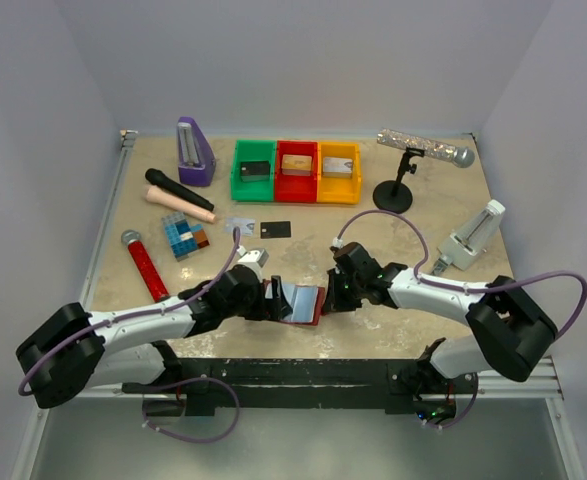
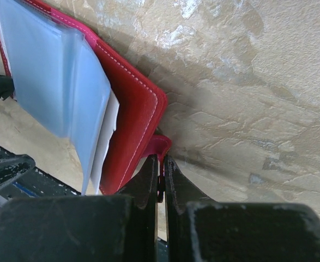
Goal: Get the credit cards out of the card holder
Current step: Remove the credit card from the card holder.
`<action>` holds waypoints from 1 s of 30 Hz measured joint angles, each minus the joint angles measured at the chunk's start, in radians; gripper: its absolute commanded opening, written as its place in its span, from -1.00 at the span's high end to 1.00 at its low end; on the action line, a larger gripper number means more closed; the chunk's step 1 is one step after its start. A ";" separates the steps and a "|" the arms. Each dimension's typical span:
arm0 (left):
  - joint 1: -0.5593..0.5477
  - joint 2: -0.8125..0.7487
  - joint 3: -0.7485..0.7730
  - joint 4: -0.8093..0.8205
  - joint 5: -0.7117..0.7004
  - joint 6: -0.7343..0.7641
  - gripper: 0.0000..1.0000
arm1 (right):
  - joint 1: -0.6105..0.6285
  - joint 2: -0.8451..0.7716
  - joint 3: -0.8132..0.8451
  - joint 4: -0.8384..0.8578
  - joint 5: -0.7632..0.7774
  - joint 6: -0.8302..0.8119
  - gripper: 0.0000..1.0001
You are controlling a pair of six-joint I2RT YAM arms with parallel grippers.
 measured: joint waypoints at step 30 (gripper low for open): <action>-0.002 -0.123 -0.016 -0.044 -0.084 -0.001 -0.73 | 0.000 0.006 0.000 -0.001 0.000 -0.003 1.00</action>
